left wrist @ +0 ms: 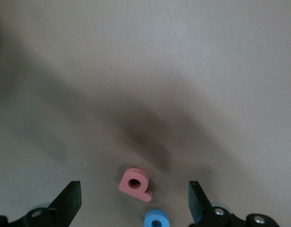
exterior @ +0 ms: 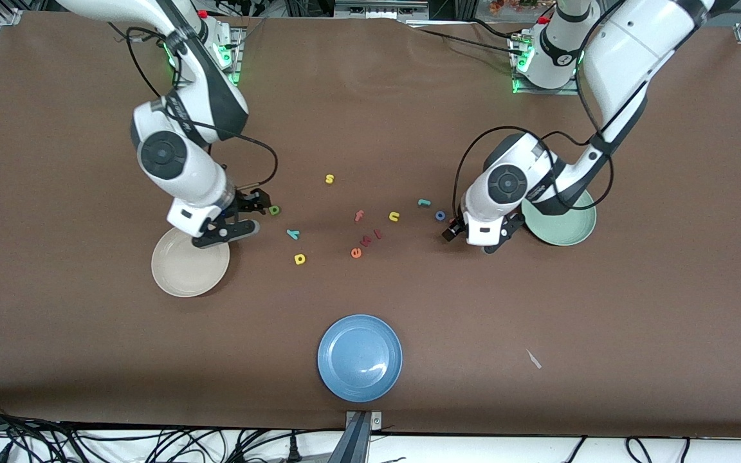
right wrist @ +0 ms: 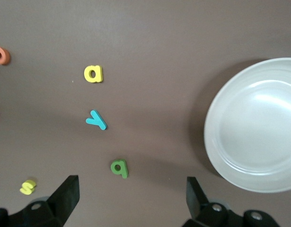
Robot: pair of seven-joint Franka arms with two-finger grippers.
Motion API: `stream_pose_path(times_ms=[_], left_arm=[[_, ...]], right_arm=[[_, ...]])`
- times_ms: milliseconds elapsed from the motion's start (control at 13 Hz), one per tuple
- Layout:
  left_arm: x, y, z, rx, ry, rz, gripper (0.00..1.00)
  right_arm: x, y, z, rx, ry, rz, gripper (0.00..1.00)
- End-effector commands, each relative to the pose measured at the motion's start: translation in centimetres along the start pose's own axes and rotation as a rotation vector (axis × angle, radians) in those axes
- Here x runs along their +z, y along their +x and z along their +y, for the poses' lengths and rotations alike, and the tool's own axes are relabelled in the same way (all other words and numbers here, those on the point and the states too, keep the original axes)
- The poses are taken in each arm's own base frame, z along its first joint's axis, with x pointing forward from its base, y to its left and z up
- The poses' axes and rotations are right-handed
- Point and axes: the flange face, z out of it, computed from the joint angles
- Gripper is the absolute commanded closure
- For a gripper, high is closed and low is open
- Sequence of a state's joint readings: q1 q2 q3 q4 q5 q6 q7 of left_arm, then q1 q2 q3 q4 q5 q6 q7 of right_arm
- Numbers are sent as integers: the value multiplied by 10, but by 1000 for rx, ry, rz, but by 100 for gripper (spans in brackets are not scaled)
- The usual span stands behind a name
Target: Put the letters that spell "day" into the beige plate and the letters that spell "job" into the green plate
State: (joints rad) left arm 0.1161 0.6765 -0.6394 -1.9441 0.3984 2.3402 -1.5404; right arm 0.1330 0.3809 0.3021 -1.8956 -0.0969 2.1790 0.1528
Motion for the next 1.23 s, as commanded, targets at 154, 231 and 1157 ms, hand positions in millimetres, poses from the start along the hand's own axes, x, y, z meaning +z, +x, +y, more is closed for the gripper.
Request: stream_pose_path(times_ms=[154, 231, 1157], left_arm=[[12, -4, 7, -15, -20, 10, 20], [15, -3, 6, -8, -16, 8, 41], [-26, 47, -26, 203, 144, 2, 100]], right_arm=[[59, -15, -18, -88, -16, 63, 0], [72, -24, -19, -98, -12, 72, 0], [131, -75, -27, -143, 16, 127, 1]])
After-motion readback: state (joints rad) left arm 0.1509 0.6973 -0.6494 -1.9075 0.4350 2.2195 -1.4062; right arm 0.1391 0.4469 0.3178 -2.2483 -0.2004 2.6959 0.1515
